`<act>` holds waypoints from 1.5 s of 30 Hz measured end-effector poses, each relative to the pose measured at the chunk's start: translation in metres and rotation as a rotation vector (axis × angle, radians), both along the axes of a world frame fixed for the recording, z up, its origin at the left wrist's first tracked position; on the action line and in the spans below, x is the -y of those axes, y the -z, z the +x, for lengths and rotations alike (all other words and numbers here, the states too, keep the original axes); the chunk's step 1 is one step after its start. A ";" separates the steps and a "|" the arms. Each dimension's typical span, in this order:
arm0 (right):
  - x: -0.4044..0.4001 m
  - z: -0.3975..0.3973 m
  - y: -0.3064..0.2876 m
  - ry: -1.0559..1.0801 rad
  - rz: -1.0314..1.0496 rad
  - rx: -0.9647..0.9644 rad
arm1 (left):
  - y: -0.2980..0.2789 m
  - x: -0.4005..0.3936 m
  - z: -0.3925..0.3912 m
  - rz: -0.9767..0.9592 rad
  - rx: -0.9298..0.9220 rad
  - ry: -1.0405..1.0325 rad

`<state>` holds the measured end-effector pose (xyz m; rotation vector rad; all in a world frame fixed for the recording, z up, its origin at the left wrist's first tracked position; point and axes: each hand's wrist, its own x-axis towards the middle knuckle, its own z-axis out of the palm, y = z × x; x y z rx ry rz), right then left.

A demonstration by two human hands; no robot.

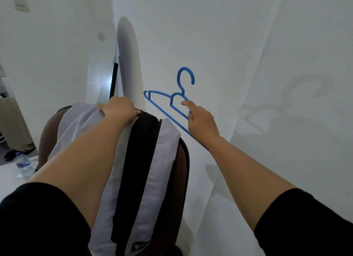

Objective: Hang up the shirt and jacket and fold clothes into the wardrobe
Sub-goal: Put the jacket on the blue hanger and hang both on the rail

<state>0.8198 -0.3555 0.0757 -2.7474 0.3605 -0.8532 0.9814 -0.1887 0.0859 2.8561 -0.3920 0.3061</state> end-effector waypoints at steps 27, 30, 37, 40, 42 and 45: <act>-0.220 -0.122 -0.088 0.029 0.286 0.107 | -0.086 -0.259 -0.114 -1.335 -0.441 0.720; -0.234 -0.125 -0.094 0.012 0.296 0.112 | -0.104 -0.275 -0.125 -1.390 -0.454 0.766; -0.269 -0.119 -0.088 -0.179 0.383 -0.076 | -0.115 -0.277 -0.153 -1.352 -0.451 0.845; -0.272 -0.116 -0.075 -0.134 0.369 -0.111 | -0.116 -0.278 -0.153 -1.355 -0.378 0.754; -0.272 -0.120 -0.079 -0.125 0.315 -0.091 | -0.114 -0.285 -0.146 -1.220 -0.211 0.580; -0.271 -0.126 -0.094 -0.104 0.179 -0.070 | -0.102 -0.302 -0.142 -0.777 -0.142 0.387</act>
